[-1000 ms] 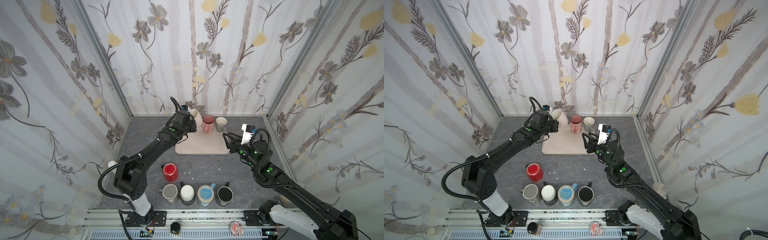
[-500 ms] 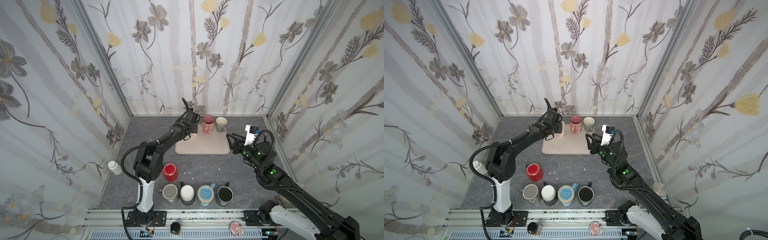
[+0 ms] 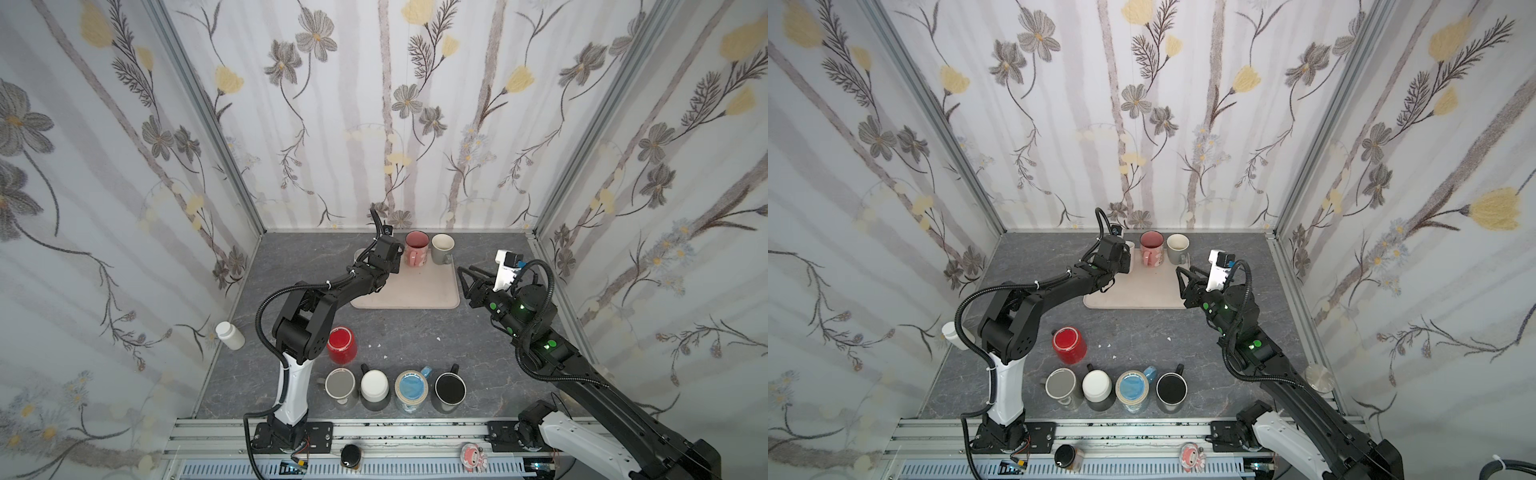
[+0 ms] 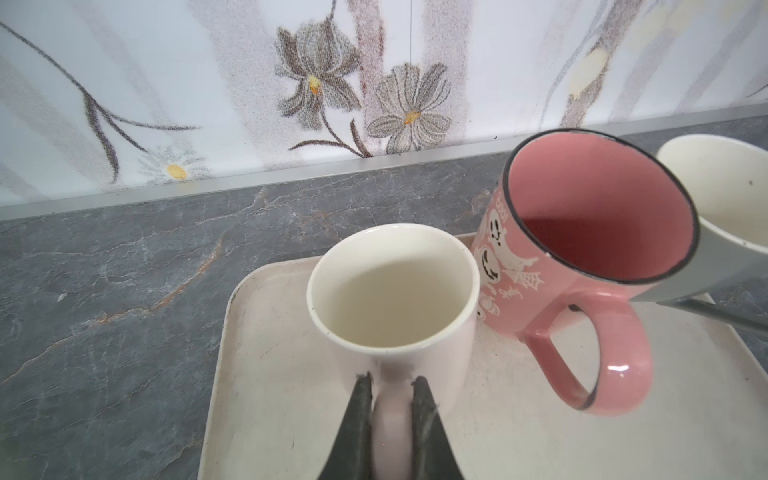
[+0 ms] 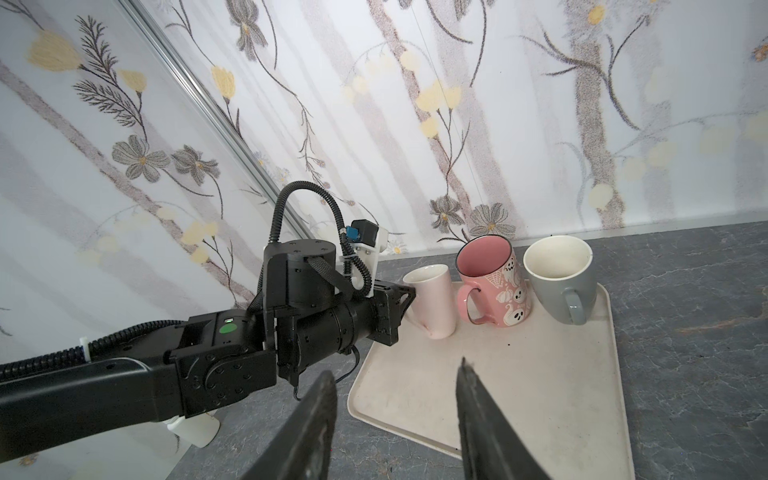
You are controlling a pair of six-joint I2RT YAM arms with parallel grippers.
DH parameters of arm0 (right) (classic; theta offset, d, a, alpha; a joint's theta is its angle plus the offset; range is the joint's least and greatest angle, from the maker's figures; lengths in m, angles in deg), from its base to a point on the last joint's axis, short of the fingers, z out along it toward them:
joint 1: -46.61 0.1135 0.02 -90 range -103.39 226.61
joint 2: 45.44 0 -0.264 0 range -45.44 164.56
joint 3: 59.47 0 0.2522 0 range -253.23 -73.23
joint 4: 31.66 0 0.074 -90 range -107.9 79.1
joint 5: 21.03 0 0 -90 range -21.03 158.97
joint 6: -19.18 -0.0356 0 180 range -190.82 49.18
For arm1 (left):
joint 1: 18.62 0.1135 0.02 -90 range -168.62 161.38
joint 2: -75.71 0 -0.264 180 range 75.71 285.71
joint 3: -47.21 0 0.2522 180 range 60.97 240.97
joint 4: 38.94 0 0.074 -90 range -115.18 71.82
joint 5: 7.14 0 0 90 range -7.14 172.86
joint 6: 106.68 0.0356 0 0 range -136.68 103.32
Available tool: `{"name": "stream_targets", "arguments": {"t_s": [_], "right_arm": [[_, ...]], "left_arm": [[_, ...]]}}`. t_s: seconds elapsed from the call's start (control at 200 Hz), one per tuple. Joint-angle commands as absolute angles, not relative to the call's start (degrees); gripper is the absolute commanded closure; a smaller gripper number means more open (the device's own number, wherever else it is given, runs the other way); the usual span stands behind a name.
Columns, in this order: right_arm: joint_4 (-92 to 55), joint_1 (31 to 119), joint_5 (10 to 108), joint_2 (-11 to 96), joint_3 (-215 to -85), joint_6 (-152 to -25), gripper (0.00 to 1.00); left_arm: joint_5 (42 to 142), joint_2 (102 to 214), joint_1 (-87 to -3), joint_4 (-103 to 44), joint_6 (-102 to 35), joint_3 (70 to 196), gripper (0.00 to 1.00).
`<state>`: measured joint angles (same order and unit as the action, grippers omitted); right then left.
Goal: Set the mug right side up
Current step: 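Carry the light pink mug upright to the tray's far edge while the right arm withdraws, then set the light pink mug beside the pink mug and open the left gripper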
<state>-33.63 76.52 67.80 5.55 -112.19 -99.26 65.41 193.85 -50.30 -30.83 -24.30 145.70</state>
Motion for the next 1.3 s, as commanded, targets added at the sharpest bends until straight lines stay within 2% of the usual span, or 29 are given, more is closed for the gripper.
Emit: {"name": "stream_targets", "arguments": {"t_s": [0.0,0.505,0.555,0.689,0.834,1.059,1.174,1.294], "right_arm": [[-33.54,76.28,67.31,5.22,-112.26,-99.1,0.53],[-33.3,75.19,66.21,6.07,-112.65,-99.07,0.53],[-33.33,75.11,66.08,6.23,-112.65,-99.12,0.53],[-33.66,74.95,65.91,6.59,-112.61,-99.25,0.53],[-33.58,74.81,65.55,6.77,-112.77,-99.38,0.52],[-33.3,74.55,65.5,6.54,-112.58,-99.57,0.52],[-33.32,74.54,65.61,5.92,-111.86,-99.82,0.52],[-32.39,74.53,65.58,5.8,-112.03,-99.97,0.48]], "left_arm": [[62.92,194.66,-50.21,-40.53,-23.23,145.27,1.0],[63.16,198.34,-49.47,-44.91,-24.12,144.01,1.0],[63.91,198.0,-49.47,-45.9,-24.23,142.8,0.96],[65.44,198.4,-49.54,-46.01,-24.74,142.45,0.95],[66.75,198.14,-49.95,-46.25,-25.32,142.4,0.81],[67.77,198.49,-50.09,-45.5,-26.22,143.5,0.72],[66.99,197.4,-50.06,-45.71,-26.94,142.79,0.65],[65.31,194.29,-49.93,-46.69,-27.89,140.65,0.52]]}}
